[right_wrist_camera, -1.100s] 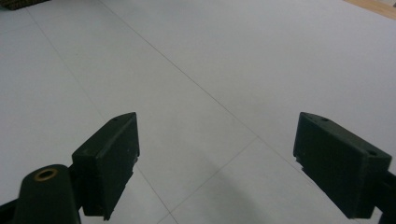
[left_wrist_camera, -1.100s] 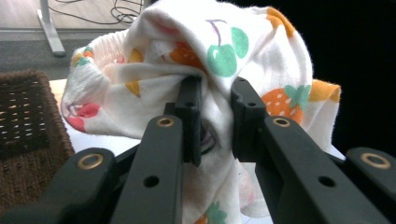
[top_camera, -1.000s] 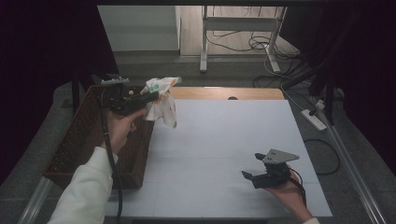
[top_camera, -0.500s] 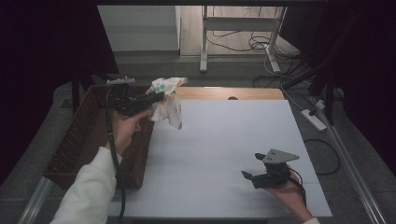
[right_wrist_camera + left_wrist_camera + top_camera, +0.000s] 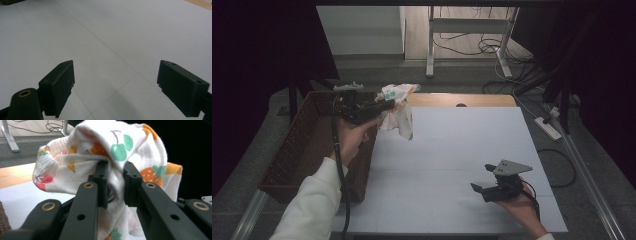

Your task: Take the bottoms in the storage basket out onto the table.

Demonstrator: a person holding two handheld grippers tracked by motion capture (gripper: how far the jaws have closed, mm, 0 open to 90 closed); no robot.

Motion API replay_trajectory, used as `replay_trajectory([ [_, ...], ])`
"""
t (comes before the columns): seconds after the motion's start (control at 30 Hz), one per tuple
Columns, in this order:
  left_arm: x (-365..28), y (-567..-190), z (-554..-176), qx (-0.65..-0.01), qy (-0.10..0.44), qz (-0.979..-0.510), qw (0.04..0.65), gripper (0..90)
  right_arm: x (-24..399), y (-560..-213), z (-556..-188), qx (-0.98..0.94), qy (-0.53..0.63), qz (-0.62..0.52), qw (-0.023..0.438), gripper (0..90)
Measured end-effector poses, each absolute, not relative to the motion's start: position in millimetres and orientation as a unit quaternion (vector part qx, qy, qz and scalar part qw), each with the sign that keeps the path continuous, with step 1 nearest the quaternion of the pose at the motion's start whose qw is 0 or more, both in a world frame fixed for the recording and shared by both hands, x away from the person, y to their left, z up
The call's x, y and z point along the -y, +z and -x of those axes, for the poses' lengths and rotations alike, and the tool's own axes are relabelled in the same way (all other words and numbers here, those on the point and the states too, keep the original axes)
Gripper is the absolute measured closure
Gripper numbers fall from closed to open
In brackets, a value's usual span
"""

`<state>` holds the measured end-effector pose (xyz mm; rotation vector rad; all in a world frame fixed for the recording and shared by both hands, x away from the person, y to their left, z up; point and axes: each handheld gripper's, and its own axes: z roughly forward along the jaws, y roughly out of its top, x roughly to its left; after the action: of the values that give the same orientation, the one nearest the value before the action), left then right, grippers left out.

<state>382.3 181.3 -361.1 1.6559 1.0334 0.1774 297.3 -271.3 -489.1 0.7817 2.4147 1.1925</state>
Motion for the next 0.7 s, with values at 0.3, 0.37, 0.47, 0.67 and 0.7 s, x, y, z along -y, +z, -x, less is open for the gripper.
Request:
replay_trajectory([
  [0.3, -176, -367, -384, -0.437, 0.067, -0.704, 0.556, 77.2, 271, -489, -297, -0.849, 0.419, -0.275, 0.167, 14.9],
  [0.37, -175, -368, -384, -0.437, 0.066, -0.704, 0.556, 77.2, 271, -489, -297, -0.849, 0.418, -0.275, 0.167, 14.9],
  [0.47, -173, -369, -384, -0.437, 0.064, -0.705, 0.554, 77.2, 271, -489, -297, -0.85, 0.418, -0.275, 0.167, 14.9],
  [0.67, -171, -372, -384, -0.436, 0.062, -0.707, 0.554, 77.2, 271, -489, -297, -0.849, 0.418, -0.275, 0.168, 14.8],
  [0.7, -170, -372, -384, -0.435, 0.061, -0.707, 0.554, 77.2, 271, -489, -297, -0.849, 0.419, -0.275, 0.168, 14.8],
])
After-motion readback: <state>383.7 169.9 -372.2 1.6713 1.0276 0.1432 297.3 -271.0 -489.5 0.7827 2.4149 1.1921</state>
